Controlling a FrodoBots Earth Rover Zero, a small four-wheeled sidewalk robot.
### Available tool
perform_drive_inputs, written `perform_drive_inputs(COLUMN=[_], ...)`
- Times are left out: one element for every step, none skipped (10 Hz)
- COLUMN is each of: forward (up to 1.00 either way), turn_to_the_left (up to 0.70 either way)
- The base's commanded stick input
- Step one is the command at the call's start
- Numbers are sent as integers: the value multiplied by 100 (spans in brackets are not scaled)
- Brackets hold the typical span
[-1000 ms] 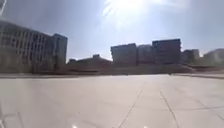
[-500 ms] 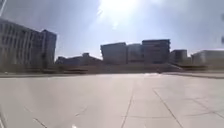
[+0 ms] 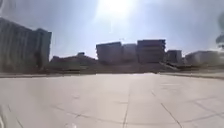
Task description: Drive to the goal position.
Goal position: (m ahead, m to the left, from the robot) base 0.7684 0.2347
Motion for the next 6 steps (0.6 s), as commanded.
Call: perform_drive_inputs(forward=[100,100,100,100,100,100], turn_to_the_left=[-11,-3,2,5,6,6])
